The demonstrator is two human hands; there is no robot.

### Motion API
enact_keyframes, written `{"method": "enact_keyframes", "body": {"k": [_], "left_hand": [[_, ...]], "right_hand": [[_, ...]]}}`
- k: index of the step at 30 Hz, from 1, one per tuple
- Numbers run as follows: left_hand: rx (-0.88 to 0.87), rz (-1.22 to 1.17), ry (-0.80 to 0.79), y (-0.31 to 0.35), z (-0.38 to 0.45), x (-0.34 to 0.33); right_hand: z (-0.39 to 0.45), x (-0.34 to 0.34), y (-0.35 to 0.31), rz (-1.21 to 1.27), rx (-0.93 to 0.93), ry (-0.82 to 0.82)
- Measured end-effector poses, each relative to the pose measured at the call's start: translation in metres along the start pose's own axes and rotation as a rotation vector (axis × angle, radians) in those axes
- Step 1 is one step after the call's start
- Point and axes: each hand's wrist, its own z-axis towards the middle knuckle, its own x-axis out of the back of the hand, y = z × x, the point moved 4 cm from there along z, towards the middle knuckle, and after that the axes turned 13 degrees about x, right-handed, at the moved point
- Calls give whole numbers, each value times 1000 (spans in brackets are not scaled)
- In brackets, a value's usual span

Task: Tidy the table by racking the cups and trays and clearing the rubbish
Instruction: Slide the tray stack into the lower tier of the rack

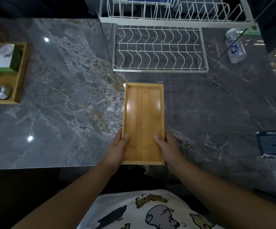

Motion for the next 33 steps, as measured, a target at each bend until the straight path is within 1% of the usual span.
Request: {"method": "enact_keyframes", "body": {"k": [3,11,18,26,33], "left_hand": [[-6,17,10,-6,3,-2],[-3,13,-32,-3,3,2],[18,21,-62,6,-4,7],[7,76,-80,11,-12,8],[-29,112,-100,21,-21,10]], "right_hand": [[-1,-2,5,12,-19,41],[-3,-9,8,162,-94,33],[-8,-12,5,276,-131,69],[-18,-16,-4,245,-121,73],[-26,-20,-20,228,-89,108]]}}
